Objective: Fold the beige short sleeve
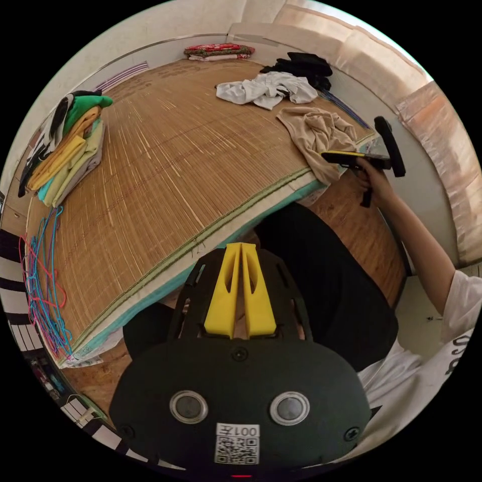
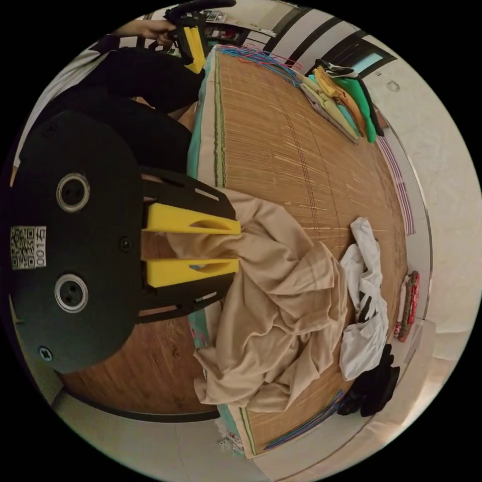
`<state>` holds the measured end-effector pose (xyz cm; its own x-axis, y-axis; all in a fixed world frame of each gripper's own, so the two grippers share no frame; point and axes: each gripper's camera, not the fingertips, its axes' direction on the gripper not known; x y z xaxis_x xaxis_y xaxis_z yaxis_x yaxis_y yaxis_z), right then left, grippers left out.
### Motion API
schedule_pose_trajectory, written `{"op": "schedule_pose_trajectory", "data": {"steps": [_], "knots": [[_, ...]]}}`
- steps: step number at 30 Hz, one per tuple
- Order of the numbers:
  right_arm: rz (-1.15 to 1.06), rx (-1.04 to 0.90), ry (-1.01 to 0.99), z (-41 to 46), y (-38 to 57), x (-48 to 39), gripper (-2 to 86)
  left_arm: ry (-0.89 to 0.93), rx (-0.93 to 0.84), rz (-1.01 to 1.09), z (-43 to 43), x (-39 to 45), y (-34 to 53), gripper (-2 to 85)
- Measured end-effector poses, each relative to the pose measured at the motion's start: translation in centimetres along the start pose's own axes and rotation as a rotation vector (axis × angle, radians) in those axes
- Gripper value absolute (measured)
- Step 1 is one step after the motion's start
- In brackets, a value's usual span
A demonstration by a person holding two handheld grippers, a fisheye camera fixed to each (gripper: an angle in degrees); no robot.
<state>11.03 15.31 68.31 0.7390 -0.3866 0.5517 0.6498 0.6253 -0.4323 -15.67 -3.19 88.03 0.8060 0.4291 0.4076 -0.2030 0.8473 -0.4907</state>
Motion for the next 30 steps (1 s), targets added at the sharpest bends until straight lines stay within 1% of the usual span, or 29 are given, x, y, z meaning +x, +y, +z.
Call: {"op": "schedule_pose_trajectory", "data": {"steps": [3,6,9,12,14,16,20,21,24,26,28,29,30], "knots": [[0.025,0.018,-0.003,-0.3,0.1,-0.3,3.4,0.013,0.0,-0.018,0.1,-0.5,1.3,-1.0],[-0.062,0.117,-0.084,-2.3,0.1,-2.4,2.7,0.042,0.02,-0.037,0.1,-1.2,2.5,-0.9],[-0.127,0.205,-0.067,-4.9,0.0,-5.3,2.4,0.036,0.032,0.011,0.0,-0.6,3.5,-0.9],[-0.189,0.286,-0.039,-7.5,0.1,-8.2,2.2,-0.029,0.1,0.089,-0.8,0.8,5.0,-0.7],[-0.228,0.321,-0.063,-8.9,0.2,-9.9,2.1,-0.045,0.158,0.118,-1.6,1.3,5.8,-0.3],[-0.286,0.36,-0.134,-10.7,0.5,-12.3,2.0,-0.05,0.229,0.123,-2.5,1.4,6.8,1.9],[-0.38,0.379,-0.216,-12.8,1.2,-16.9,2.0,-0.049,0.348,0.119,-4.1,0.7,8.5,6.9],[-0.424,0.374,-0.245,-13.3,1.6,-18.7,2.0,-0.056,0.401,0.126,-4.7,0.4,9.3,8.0],[-0.569,0.354,-0.31,-14.5,3.0,-23.4,2.0,-0.126,0.529,0.067,-6.4,-1.1,12.0,8.4],[-0.652,0.341,-0.347,-15.1,4.1,-26.3,2.0,-0.147,0.566,0.053,-7.1,-1.8,13.5,8.7],[-0.757,0.32,-0.384,-15.9,5.6,-29.8,2.1,-0.169,0.576,0.044,-7.8,-2.6,15.1,7.9],[-0.785,0.314,-0.387,-16.0,6.0,-30.6,2.1,-0.181,0.583,0.042,-8.0,-2.8,15.6,5.7],[-0.847,0.297,-0.372,-16.1,6.8,-32.3,2.2,-0.205,0.603,0.047,-8.4,-3.1,16.6,1.4]]}}
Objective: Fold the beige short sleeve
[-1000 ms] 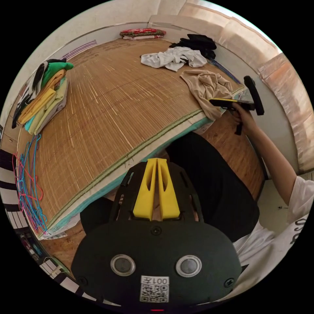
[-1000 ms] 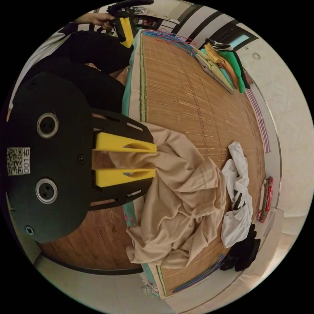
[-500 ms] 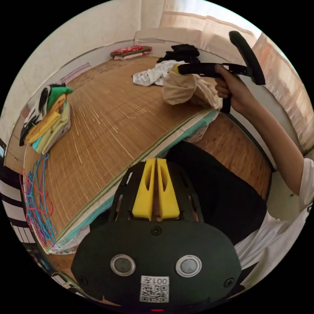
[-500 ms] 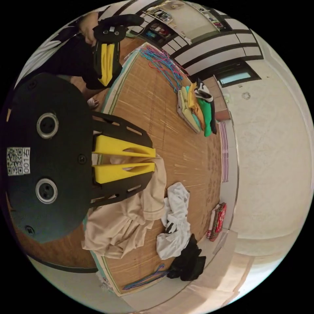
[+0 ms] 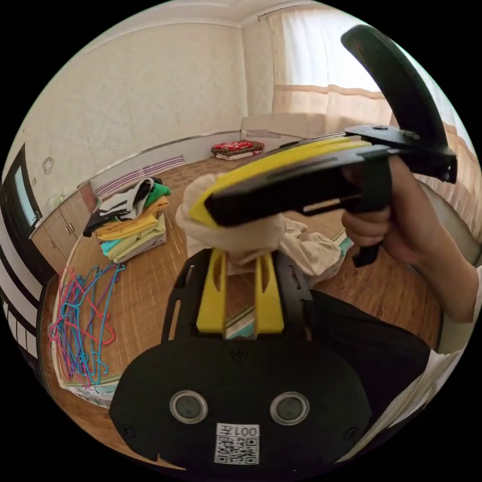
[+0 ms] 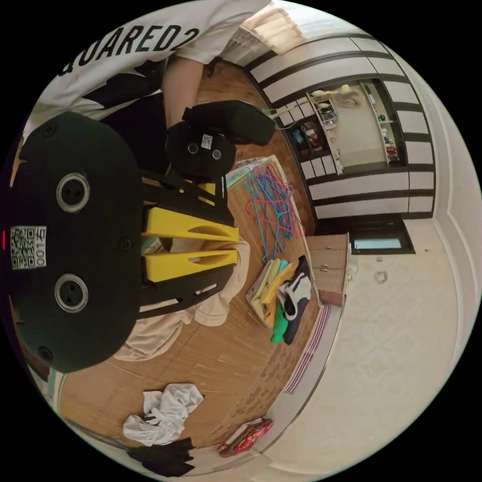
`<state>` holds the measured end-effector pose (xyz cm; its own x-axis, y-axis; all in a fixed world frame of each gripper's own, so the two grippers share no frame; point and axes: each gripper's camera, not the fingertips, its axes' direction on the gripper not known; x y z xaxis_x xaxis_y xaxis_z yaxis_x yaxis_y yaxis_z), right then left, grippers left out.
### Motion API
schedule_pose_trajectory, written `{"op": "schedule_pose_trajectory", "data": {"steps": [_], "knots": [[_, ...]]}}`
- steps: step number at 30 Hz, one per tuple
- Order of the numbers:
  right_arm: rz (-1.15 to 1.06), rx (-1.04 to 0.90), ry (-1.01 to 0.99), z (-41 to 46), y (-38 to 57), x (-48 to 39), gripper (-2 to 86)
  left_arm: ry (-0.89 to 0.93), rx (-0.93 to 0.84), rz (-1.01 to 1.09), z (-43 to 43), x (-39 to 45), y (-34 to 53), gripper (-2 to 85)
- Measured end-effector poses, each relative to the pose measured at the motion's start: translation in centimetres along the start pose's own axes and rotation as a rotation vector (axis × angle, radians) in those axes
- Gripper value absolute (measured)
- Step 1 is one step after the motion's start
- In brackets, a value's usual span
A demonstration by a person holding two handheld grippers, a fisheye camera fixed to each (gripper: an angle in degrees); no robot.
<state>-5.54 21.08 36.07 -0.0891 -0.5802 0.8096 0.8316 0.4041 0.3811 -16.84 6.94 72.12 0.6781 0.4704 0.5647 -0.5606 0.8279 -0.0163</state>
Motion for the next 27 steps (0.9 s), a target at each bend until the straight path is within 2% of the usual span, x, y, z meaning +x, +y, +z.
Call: {"op": "schedule_pose_trajectory", "data": {"steps": [4,8,13,18,20,24,27], "knots": [[-0.072,0.0,0.071,-0.2,-0.2,-3.8,2.7,0.109,-0.036,-0.029,-2.6,-2.5,2.2,-0.5],[0.011,0.032,0.03,-2.9,1.8,-3.6,3.4,0.083,-0.041,-0.064,-5.6,-4.4,4.5,-0.8],[0.168,-0.086,0.145,-3.1,7.8,-1.9,3.6,0.036,-0.028,-0.076,-10.1,-6.0,6.7,-0.8],[0.158,-0.238,0.019,2.0,10.3,-5.1,10.0,0.002,-0.024,-0.085,-13.0,-5.8,7.7,-0.8],[0.132,-0.282,0.037,4.0,10.4,-7.2,10.6,-0.003,-0.03,-0.081,-13.8,-5.4,8.0,-0.8],[0.093,-0.351,0.335,7.3,10.5,-10.9,4.4,0.036,-0.027,-0.093,-15.9,-5.0,8.8,-0.8],[0.093,-0.266,0.441,4.8,10.0,-12.9,1.8,-0.037,-0.005,-0.12,-17.5,-5.2,10.0,-0.8]]}}
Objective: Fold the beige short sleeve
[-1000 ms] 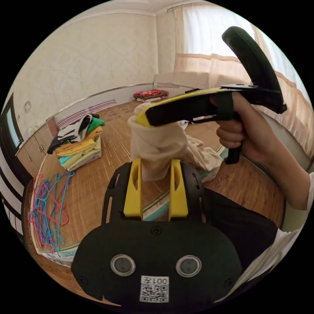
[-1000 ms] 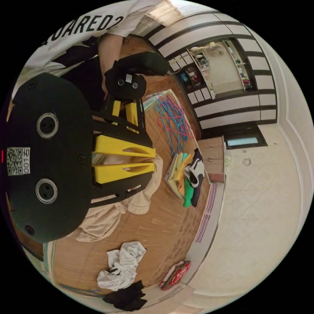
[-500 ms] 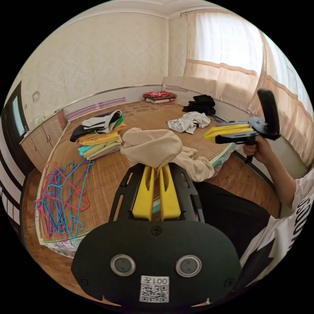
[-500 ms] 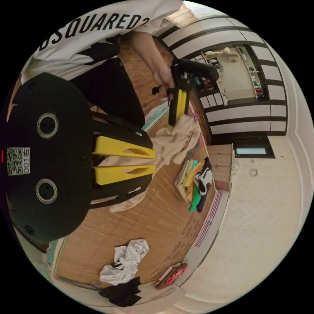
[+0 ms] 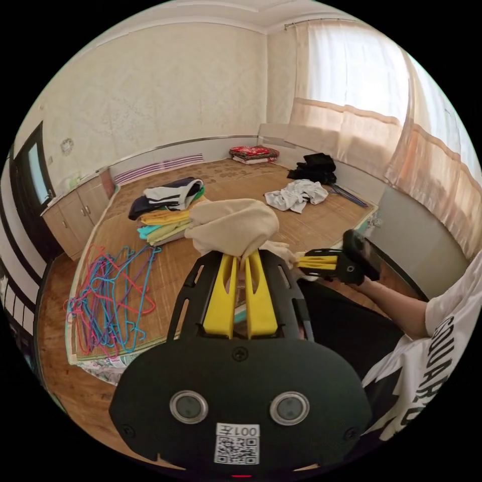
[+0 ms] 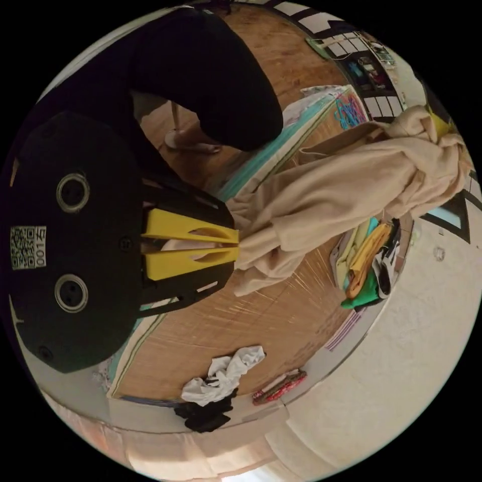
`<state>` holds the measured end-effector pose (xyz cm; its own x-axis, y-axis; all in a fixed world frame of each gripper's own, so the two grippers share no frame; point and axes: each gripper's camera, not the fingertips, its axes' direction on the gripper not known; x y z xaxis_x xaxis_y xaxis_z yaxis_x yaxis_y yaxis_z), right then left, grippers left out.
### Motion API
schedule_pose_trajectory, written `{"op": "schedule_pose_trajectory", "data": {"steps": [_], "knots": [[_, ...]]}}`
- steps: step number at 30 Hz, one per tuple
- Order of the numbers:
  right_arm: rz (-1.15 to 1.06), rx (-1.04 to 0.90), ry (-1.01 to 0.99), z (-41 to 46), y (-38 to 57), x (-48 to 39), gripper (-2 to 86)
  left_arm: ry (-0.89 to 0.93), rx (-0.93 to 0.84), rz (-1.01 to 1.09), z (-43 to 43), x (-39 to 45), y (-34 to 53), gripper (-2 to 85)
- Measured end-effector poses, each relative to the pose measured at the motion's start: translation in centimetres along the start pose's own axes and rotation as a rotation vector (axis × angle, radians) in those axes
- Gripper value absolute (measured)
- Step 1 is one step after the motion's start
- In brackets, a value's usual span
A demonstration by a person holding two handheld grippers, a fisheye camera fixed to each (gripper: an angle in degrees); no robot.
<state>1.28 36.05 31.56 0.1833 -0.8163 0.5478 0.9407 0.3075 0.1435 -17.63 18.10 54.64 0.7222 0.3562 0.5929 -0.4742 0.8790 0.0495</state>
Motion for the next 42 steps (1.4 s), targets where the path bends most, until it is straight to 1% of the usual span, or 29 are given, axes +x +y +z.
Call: {"op": "schedule_pose_trajectory", "data": {"steps": [3,4,6,10,15,17,19,20,22,24,27,30,31,33,38,42], "knots": [[0.129,0.165,0.029,-4.8,1.1,1.6,1.2,-0.024,-0.003,-0.032,-0.9,-0.9,0.8,-0.8],[0.169,0.243,0.018,-6.8,1.5,2.4,1.0,-0.017,0.003,-0.019,-1.3,-1.1,0.7,-0.8],[0.211,0.333,0.018,-9.8,1.6,3.6,0.9,-0.014,0.008,0.022,-2.0,-0.7,0.4,-0.7],[0.193,0.505,0.113,-17.2,1.1,3.9,0.7,-0.039,0.056,0.132,-4.5,1.3,-1.0,-0.7],[0.115,0.61,0.258,-23.7,0.1,2.5,0.7,-0.082,0.121,0.253,-8.4,3.1,-2.6,-0.7],[0.114,0.629,0.296,-25.7,-0.2,2.2,0.7,-0.136,0.134,0.273,-10.0,3.4,-3.3,-0.7],[0.16,0.662,0.336,-28.4,-0.1,2.0,0.7,-0.243,0.114,0.262,-11.8,3.3,-4.0,-0.8],[0.161,0.676,0.323,-29.1,0.0,1.9,0.7,-0.244,0.117,0.266,-12.2,3.2,-4.1,-0.8],[0.139,0.732,0.219,-31.7,0.8,1.0,0.8,-0.24,0.143,0.281,-13.9,3.5,-3.7,-0.8],[0.131,0.735,0.253,-32.9,1.1,-0.1,0.8,-0.288,0.136,0.292,-14.8,3.9,-3.2,-0.8],[0.112,0.702,0.396,-33.6,1.0,-1.7,0.7,-0.326,0.142,0.292,-15.8,4.0,-2.1,-0.8],[0.074,0.623,0.551,-33.2,0.6,-3.2,0.7,-0.389,0.107,0.268,-16.1,3.6,-1.2,-0.9],[0.052,0.599,0.597,-33.0,0.5,-3.8,0.6,-0.384,0.089,0.27,-16.0,3.5,-0.9,-0.9],[0.016,0.591,0.602,-32.8,0.5,-4.7,0.6,-0.391,0.069,0.276,-15.7,3.6,-0.4,-0.9],[-0.05,0.508,0.606,-30.6,-0.8,-5.9,0.6,-0.478,0.041,0.306,-13.8,4.6,-0.9,-0.9],[-0.157,0.404,0.764,-26.3,-3.7,-5.8,0.5,-0.556,0.005,0.385,-10.5,5.1,-4.2,-0.9]]}}
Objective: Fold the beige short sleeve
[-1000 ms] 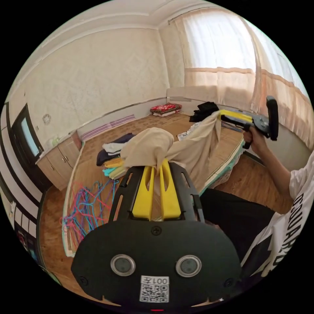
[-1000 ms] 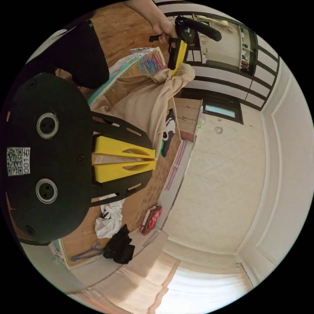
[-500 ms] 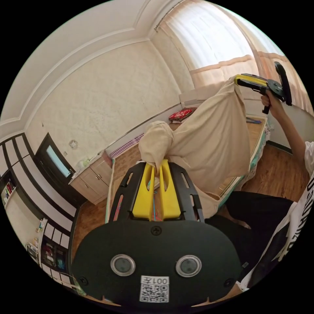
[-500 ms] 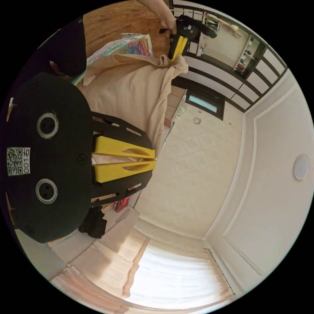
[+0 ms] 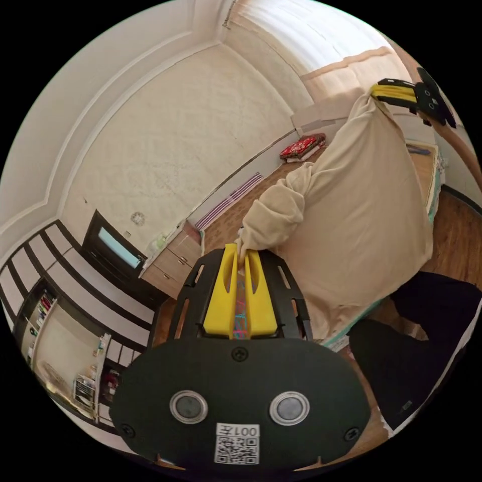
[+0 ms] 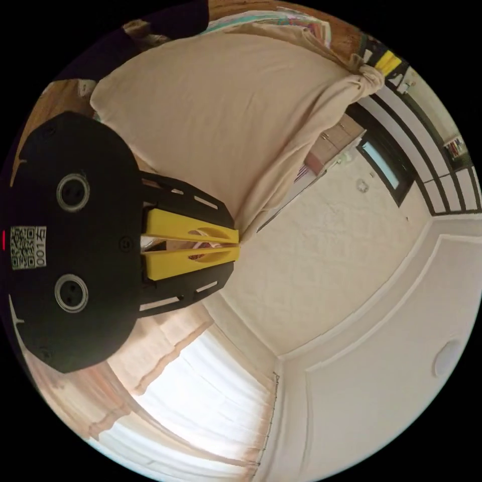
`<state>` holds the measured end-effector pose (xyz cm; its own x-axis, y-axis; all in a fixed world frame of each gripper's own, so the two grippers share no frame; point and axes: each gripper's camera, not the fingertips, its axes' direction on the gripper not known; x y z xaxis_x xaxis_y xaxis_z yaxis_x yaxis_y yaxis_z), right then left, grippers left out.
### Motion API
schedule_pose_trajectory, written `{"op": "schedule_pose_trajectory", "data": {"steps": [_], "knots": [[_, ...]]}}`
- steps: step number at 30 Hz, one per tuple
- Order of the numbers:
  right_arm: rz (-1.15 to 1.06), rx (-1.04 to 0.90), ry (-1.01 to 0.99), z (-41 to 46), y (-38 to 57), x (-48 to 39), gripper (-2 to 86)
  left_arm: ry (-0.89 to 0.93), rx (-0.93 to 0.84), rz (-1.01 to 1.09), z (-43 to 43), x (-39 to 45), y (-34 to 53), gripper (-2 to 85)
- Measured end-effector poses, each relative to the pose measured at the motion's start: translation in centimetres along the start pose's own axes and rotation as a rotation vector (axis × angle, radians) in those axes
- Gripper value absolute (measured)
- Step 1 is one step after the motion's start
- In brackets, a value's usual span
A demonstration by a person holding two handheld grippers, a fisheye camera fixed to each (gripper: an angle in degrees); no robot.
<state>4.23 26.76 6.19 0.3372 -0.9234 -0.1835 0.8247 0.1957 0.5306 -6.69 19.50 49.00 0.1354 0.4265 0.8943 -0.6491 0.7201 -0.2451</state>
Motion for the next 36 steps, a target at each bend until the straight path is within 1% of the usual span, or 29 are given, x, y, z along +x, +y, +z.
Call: {"op": "schedule_pose_trajectory", "data": {"steps": [1,3,5,8,11,14,16,17,19,20,22,25,27,29,32,35,36], "knots": [[-0.04,-0.019,0.031,1.3,-0.4,-0.5,0.5,-0.024,-0.006,0.038,1.0,0.0,-1.4,-0.9],[-0.053,-0.039,0.068,2.9,-1.1,-0.4,0.5,-0.024,0.01,0.03,2.3,-0.7,-3.5,-0.9],[-0.014,-0.045,0.103,3.7,-1.9,0.6,0.5,0.014,0.013,0.013,3.1,-1.8,-5.8,-0.9],[0.1,-0.021,0.132,3.5,-2.5,2.9,0.5,-0.046,0.082,0.057,2.3,-2.5,-8.8,-0.9],[0.165,0.024,0.067,2.2,-1.5,4.4,0.5,-0.082,0.149,0.109,0.7,-2.2,-9.0,-0.9],[0.156,0.039,-0.077,0.6,1.0,3.9,0.6,0.026,0.163,0.154,-0.1,-0.7,-6.0,-0.9],[0.115,0.045,-0.263,-0.5,4.1,1.6,0.6,0.143,0.112,0.175,0.7,1.9,-1.8,-0.9],[0.103,0.044,-0.31,-0.8,5.0,0.7,0.6,0.178,0.087,0.176,1.1,2.8,-0.6,-0.9],[0.036,-0.01,-0.432,-1.1,8.6,-3.9,0.7,0.312,-0.04,0.192,3.4,7.1,4.8,-0.8],[0.027,-0.044,-0.456,-0.9,9.5,-5.3,0.7,0.332,-0.079,0.198,4.1,8.3,6.2,-0.8],[-0.02,-0.205,-0.567,0.2,12.8,-11.1,0.8,0.382,-0.254,0.181,6.9,13.4,11.3,-0.8],[-0.029,-0.342,-0.681,1.4,15.8,-16.6,1.0,0.417,-0.426,0.177,9.1,18.2,15.3,-0.6],[-0.005,-0.4,-0.742,2.2,16.7,-18.0,1.2,0.438,-0.487,0.161,9.8,19.4,16.4,-0.2],[0.018,-0.434,-0.764,3.2,17.2,-18.4,1.6,0.429,-0.512,0.14,10.2,19.5,16.5,0.5],[0.027,-0.478,-0.809,5.1,17.8,-18.2,2.8,0.429,-0.494,0.11,10.5,18.4,15.2,3.2],[0.025,-0.504,-0.828,7.1,18.0,-17.6,5.9,0.43,-0.394,0.137,10.6,17.7,12.9,6.4],[0.032,-0.499,-0.845,7.8,18.0,-17.3,6.9,0.467,-0.351,0.159,10.8,17.6,12.0,7.4]]}}
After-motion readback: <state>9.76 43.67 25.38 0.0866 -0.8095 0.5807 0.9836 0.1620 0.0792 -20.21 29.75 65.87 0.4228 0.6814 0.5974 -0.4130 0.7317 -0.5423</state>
